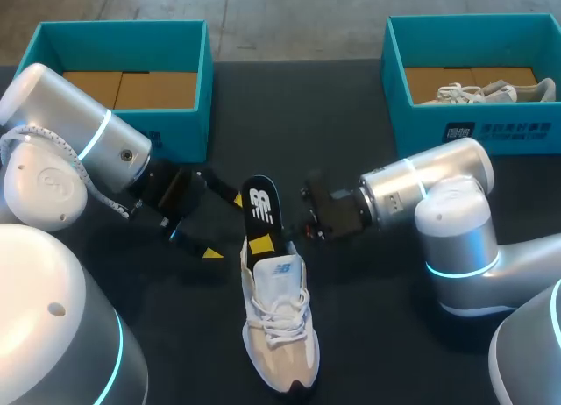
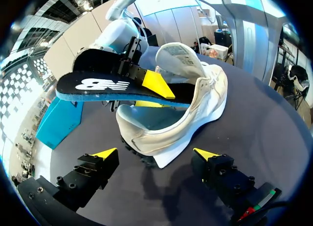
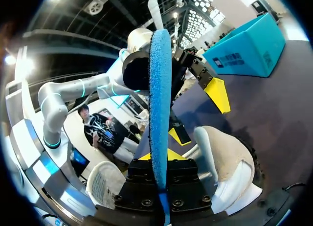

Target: Take the shoe out of the shoebox, open the shoe tongue, remove and reinsert the insole, then place the shoe into the shoebox

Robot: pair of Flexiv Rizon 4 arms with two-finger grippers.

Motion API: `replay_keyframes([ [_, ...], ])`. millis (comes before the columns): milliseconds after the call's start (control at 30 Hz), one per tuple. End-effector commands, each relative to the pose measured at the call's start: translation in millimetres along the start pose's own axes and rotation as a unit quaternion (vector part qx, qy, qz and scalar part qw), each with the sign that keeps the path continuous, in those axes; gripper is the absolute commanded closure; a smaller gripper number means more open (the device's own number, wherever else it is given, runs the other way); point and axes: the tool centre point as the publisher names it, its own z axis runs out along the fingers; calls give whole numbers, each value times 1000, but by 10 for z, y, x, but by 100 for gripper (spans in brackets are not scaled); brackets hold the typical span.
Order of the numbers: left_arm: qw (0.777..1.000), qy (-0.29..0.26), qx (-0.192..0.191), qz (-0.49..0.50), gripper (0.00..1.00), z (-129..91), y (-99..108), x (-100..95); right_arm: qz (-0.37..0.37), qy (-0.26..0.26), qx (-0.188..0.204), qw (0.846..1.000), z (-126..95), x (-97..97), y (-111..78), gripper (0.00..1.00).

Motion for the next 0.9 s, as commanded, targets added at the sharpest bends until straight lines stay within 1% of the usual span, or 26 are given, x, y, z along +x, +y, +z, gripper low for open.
replay_keyframes([
  [33,1000,1,-2,0,0,1,-6,1,4,-1,-7,1000,27,11,-83,100],
  [400,1000,1,-2,0,0,1,-6,1,33,7,2,999,78,64,-246,100],
  [567,1000,1,-2,0,0,1,-6,1,34,7,3,999,77,87,-261,100],
  [633,1000,1,-2,0,0,1,-6,1,23,7,0,1000,69,97,-246,100],
  [667,1000,1,-2,0,0,1,-6,1,17,7,-1,1000,64,105,-231,98],
  [767,1000,1,-2,0,0,1,-6,1,8,8,-1,1000,58,120,-195,80],
  [800,1000,1,-2,0,0,1,-6,1,6,7,0,1000,57,121,-183,76],
  [900,1000,1,-2,0,0,1,-6,1,1,7,0,1000,49,116,-152,75],
])
